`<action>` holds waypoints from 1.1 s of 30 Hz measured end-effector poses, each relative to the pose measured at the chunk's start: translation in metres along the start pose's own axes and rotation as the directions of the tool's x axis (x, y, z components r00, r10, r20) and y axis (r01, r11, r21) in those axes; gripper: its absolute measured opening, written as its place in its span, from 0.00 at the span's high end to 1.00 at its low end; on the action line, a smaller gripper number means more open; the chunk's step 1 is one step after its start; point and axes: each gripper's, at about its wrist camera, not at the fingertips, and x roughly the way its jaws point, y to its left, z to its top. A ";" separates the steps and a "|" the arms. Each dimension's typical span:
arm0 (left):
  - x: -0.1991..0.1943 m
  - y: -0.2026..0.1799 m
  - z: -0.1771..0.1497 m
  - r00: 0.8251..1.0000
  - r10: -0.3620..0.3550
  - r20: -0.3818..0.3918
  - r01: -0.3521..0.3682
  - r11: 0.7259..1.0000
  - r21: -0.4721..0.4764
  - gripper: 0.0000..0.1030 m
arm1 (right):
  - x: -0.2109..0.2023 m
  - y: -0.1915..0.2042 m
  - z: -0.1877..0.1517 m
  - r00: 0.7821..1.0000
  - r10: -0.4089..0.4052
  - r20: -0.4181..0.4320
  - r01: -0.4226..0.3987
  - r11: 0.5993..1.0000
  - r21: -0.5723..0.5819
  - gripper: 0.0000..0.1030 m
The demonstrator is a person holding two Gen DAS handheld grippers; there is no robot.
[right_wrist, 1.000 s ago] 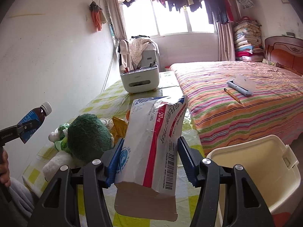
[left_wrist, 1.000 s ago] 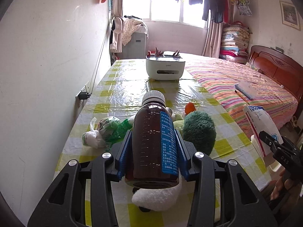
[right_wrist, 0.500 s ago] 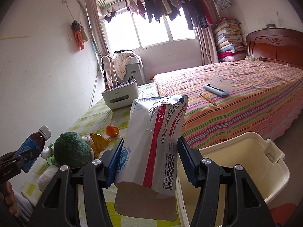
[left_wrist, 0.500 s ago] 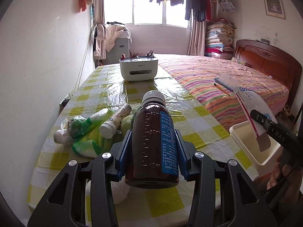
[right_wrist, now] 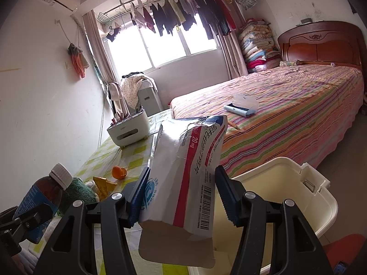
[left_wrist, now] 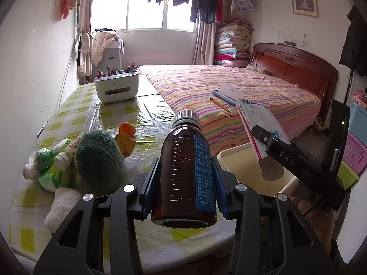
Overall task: Collect trash
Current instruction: 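Carry the white box into the cream basket and open the right tool while the left tool lifts the bottle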
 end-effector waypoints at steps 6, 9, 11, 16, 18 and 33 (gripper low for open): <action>0.005 -0.023 0.003 1.000 -0.028 -0.009 0.028 0.999 0.019 0.59 | 0.004 -0.016 -0.001 0.999 -0.040 -0.004 0.040 0.998 0.043 0.46; 0.007 -0.033 0.004 0.999 -0.044 -0.013 0.044 0.999 0.028 0.59 | 0.008 -0.024 -0.001 0.999 -0.052 -0.015 0.052 0.997 0.065 0.46; 0.009 -0.040 0.004 0.998 -0.054 -0.019 0.054 0.998 0.039 0.59 | 0.008 -0.026 -0.001 0.998 -0.059 -0.019 0.060 0.996 0.073 0.46; 0.013 -0.046 0.007 0.997 -0.069 -0.022 0.070 0.997 0.044 0.59 | 0.009 -0.034 0.000 0.998 -0.061 -0.029 0.064 0.993 0.097 0.46; 0.014 -0.046 0.009 0.997 -0.074 -0.021 0.075 0.996 0.042 0.59 | 0.009 -0.037 -0.001 0.997 -0.062 -0.036 0.066 0.991 0.112 0.46; 0.028 -0.061 0.009 0.993 -0.102 -0.051 0.106 0.992 0.075 0.59 | 0.014 -0.076 -0.007 0.983 -0.163 -0.088 0.181 0.946 0.267 0.35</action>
